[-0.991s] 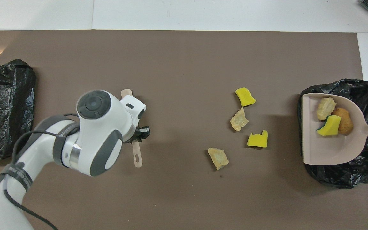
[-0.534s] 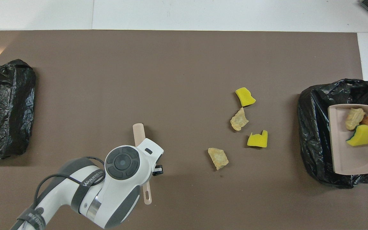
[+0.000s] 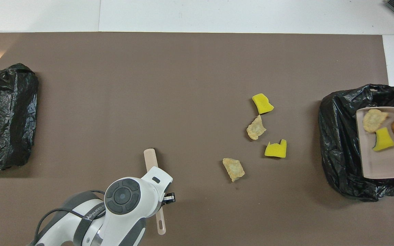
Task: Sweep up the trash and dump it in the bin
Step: 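Tip the dustpan into the bag while the left gripper releases the brush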
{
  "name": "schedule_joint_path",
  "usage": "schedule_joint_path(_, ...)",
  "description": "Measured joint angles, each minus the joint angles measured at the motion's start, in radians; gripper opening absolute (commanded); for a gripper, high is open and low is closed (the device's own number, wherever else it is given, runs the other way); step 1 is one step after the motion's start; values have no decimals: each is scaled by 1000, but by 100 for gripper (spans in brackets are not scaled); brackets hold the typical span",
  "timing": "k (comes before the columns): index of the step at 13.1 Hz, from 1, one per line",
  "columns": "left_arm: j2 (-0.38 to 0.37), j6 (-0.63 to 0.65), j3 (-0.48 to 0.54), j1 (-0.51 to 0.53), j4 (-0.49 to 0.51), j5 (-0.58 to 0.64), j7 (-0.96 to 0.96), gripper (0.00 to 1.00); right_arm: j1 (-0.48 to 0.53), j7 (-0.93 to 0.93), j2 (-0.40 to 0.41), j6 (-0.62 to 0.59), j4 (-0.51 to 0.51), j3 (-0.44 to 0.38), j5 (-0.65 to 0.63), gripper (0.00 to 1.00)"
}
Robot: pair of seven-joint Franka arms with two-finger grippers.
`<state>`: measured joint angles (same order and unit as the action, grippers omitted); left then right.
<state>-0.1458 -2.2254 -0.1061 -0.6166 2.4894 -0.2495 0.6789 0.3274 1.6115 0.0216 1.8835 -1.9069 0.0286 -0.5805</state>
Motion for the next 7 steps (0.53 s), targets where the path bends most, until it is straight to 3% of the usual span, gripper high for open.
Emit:
schedule_joint_path(3,12,39,11,83,-78,-3,-68,100,-83,-124,-1,-76,0,2,-63,0)
schedule_joint_path(7,112,240,21,245,-341,13,-177,100,-107,-186,-7,-125,2,1,-144,0)
